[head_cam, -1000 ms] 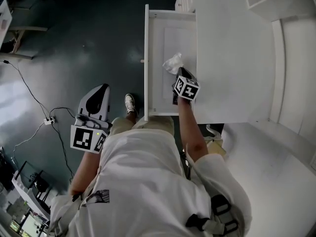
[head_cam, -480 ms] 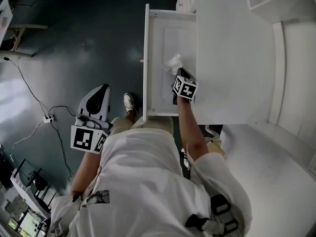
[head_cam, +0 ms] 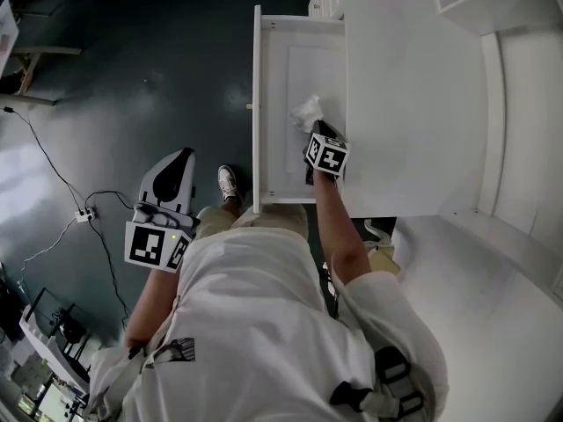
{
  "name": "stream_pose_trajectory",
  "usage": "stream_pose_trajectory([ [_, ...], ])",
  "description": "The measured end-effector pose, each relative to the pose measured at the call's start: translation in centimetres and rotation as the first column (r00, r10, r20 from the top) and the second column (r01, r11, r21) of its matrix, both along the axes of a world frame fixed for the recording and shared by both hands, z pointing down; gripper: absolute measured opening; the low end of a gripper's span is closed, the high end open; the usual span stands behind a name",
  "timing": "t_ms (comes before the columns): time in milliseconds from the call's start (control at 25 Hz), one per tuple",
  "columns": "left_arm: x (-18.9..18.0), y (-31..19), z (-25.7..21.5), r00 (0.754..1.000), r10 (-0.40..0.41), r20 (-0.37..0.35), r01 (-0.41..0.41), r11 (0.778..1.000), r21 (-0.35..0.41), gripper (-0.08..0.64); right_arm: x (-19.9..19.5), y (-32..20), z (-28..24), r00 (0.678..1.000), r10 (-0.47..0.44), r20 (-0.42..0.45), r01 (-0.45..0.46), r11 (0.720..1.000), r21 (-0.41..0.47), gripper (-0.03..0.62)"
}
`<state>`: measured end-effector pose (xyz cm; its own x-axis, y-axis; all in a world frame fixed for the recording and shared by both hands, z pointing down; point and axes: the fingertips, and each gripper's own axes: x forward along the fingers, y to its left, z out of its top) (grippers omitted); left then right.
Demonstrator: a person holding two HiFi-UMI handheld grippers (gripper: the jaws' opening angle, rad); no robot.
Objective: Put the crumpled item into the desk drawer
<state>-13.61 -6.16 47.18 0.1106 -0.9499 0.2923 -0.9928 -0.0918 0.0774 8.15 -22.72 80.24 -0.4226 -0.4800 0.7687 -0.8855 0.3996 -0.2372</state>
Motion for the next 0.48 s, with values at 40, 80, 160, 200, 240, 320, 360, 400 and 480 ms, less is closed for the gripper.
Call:
stream_pose_trajectory([
  [40, 0.0, 0.0, 0.0, 1.000, 0.003, -0.002, -0.003, 1.000, 0.003, 0.018, 0.0, 0.1, -0.1, 1.000, 0.002, 0.001, -0.002, 1.000, 0.002, 0.036],
  [80, 0.1, 0.1, 0.0, 1.000, 0.006, -0.005, -0.006, 1.000, 0.006, 0.018, 0.0, 0.2, -0.1, 1.000, 0.002, 0.001, -0.002, 1.000, 0.004, 0.054],
  [160, 0.2, 0.1, -0.2, 1.000, 0.016, -0.009, -0.016, 1.000, 0.015, 0.018, -0.1, 0.4, -0.3, 1.000, -0.006, -0.003, 0.006, 1.000, 0.006, 0.125],
  [200, 0.3, 0.1, -0.3, 1.000, 0.020, -0.011, -0.020, 1.000, 0.020, 0.018, -0.1, 0.6, -0.5, 1.000, -0.012, -0.011, 0.012, 1.000, 0.009, 0.149],
  [240, 0.3, 0.1, -0.4, 1.000, 0.025, -0.014, -0.025, 0.999, 0.026, 0.018, -0.1, 0.8, -0.6, 1.000, -0.017, -0.021, 0.018, 1.000, 0.014, 0.155],
  [320, 0.4, 0.0, -0.6, 0.999, 0.036, -0.021, -0.035, 0.999, 0.037, 0.018, -0.1, 1.1, -1.1, 0.999, -0.021, -0.035, 0.022, 0.999, 0.024, 0.170],
  [360, 0.4, -0.1, -0.7, 0.999, 0.043, -0.025, -0.041, 0.998, 0.043, 0.018, -0.1, 1.3, -1.4, 0.999, -0.021, -0.037, 0.022, 0.999, 0.029, 0.170],
  [400, 0.5, -0.1, -0.9, 0.998, 0.050, -0.029, -0.049, 0.998, 0.049, 0.018, -0.2, 1.6, -1.8, 0.999, -0.023, -0.040, 0.025, 0.999, 0.035, 0.170],
  [480, 0.6, -0.3, -1.2, 0.997, 0.068, -0.039, -0.066, 0.996, 0.064, 0.018, -0.4, 2.1, -2.8, 0.998, -0.037, -0.045, 0.039, 0.998, 0.055, 0.168],
])
